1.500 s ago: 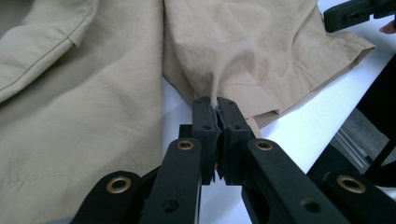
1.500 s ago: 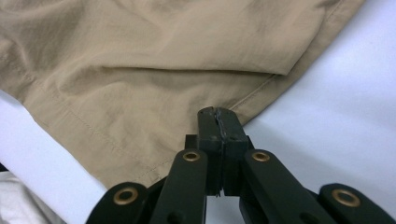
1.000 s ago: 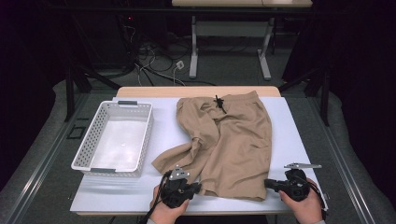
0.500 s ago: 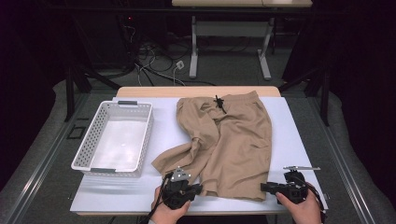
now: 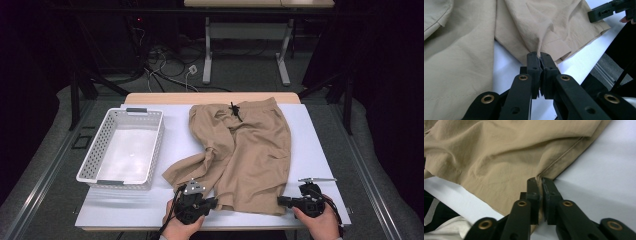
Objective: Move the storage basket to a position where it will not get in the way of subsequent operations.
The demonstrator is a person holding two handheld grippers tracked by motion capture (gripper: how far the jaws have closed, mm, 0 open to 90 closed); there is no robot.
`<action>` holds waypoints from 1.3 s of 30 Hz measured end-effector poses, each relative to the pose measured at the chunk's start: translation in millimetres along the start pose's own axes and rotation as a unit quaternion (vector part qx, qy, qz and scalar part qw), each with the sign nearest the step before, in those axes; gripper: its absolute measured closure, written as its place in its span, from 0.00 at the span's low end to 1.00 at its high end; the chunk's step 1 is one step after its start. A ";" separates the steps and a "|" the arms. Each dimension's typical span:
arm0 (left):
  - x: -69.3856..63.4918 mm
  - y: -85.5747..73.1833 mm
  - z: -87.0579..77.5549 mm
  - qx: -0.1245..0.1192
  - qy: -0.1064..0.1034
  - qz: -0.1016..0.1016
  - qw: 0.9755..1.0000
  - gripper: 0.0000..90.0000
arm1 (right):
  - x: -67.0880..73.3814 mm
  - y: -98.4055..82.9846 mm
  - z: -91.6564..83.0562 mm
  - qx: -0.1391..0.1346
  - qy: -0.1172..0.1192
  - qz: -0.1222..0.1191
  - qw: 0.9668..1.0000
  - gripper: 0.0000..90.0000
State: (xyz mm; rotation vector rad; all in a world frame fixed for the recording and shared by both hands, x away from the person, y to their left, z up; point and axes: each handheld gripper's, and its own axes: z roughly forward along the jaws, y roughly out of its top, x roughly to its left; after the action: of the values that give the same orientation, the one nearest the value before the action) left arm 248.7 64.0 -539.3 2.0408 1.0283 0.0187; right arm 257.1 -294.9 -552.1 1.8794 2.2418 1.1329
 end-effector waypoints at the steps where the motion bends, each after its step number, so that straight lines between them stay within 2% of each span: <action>1: -0.2 0.2 0.1 -0.001 0.000 0.001 1.000 0.97 | -0.8 0.5 -1.7 0.001 0.002 0.000 1.000 0.96; 3: -1.1 0.8 0.2 0.000 -0.001 0.001 1.000 0.97 | -3.0 2.1 -6.7 0.002 0.007 -0.001 1.000 0.97; 6: -5.7 3.1 4.3 0.002 -0.006 0.005 1.000 0.97 | -7.9 6.3 -17.7 0.000 0.021 -0.018 1.000 0.98; 7: -7.2 3.7 6.0 0.002 -0.008 0.009 1.000 0.97 | -11.8 8.3 -23.0 0.002 0.019 -0.023 1.000 0.98; 13: -22.4 4.9 12.9 0.007 -0.026 0.021 0.999 0.97 | -28.5 8.8 -43.7 -0.008 0.009 -0.014 1.000 0.99; 17: -30.6 5.0 10.9 0.004 -0.038 0.024 0.999 0.97 | -32.6 4.6 -56.5 -0.017 0.007 -0.012 1.000 0.99; 24: -46.7 5.1 12.9 0.004 -0.063 0.034 0.997 0.97 | -41.6 -0.4 -75.7 -0.027 -0.017 -0.010 0.999 0.99; 27: -50.2 5.6 14.8 0.006 -0.064 0.036 0.997 0.97 | -44.8 -2.4 -80.1 -0.031 -0.019 -0.006 0.999 0.98; 30: -49.0 6.5 12.7 -0.001 -0.063 0.032 0.997 0.95 | -43.9 -2.8 -81.2 -0.038 -0.020 -0.005 0.999 0.96; 33: -44.9 7.5 8.3 -0.010 -0.067 0.018 0.998 0.84 | -42.0 -2.0 -84.4 -0.049 -0.023 -0.005 0.999 0.88; 37: -33.6 8.0 3.1 -0.018 -0.055 -0.001 0.998 0.79 | -37.7 0.7 -89.6 -0.061 -0.030 -0.024 0.997 0.81; 39: -28.2 7.9 0.9 -0.020 -0.046 -0.004 0.999 0.76 | -34.5 2.2 -89.3 -0.064 -0.033 -0.030 0.997 0.78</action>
State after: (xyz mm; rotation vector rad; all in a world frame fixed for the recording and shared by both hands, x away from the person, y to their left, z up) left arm 235.4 41.9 -525.3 1.9823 0.9707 -0.0567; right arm 229.8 -370.2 -499.8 1.7635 2.1223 1.1567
